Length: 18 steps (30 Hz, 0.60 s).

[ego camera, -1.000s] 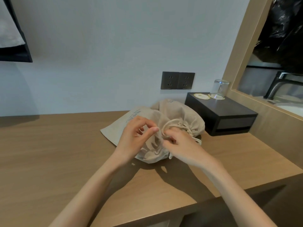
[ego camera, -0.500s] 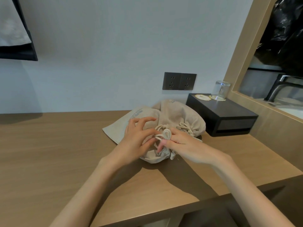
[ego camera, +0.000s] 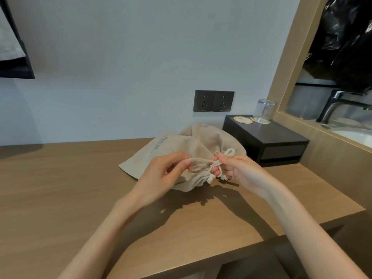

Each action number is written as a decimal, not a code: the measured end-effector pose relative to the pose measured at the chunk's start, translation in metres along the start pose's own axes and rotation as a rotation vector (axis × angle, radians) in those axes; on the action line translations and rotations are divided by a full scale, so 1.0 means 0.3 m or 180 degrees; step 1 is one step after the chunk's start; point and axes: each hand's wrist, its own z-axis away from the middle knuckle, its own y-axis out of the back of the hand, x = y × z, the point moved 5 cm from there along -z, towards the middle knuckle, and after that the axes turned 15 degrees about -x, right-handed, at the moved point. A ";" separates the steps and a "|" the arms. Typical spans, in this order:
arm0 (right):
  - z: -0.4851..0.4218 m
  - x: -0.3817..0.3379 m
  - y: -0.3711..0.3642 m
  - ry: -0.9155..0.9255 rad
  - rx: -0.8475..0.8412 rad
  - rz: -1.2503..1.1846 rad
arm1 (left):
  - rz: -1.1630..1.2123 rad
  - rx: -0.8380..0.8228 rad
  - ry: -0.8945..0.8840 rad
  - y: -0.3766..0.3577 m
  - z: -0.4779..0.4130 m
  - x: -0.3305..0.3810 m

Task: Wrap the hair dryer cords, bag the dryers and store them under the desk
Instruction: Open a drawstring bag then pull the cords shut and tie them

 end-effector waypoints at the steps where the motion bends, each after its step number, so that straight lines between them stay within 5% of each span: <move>1: 0.004 0.003 0.001 -0.0061 -0.0049 -0.0198 | 0.0017 -0.0168 -0.0011 -0.015 -0.001 0.011; 8: 0.019 0.020 -0.041 -0.0421 -0.0256 -0.1157 | -0.0327 -0.1626 0.0008 -0.152 0.009 0.040; 12: 0.017 0.039 -0.054 -0.0470 -0.0241 -0.1448 | -0.0923 -0.1703 0.0018 -0.159 0.009 0.024; 18: 0.016 0.005 -0.048 -0.0123 -0.0089 -0.0855 | -0.1167 -0.1738 0.0041 -0.165 0.013 0.008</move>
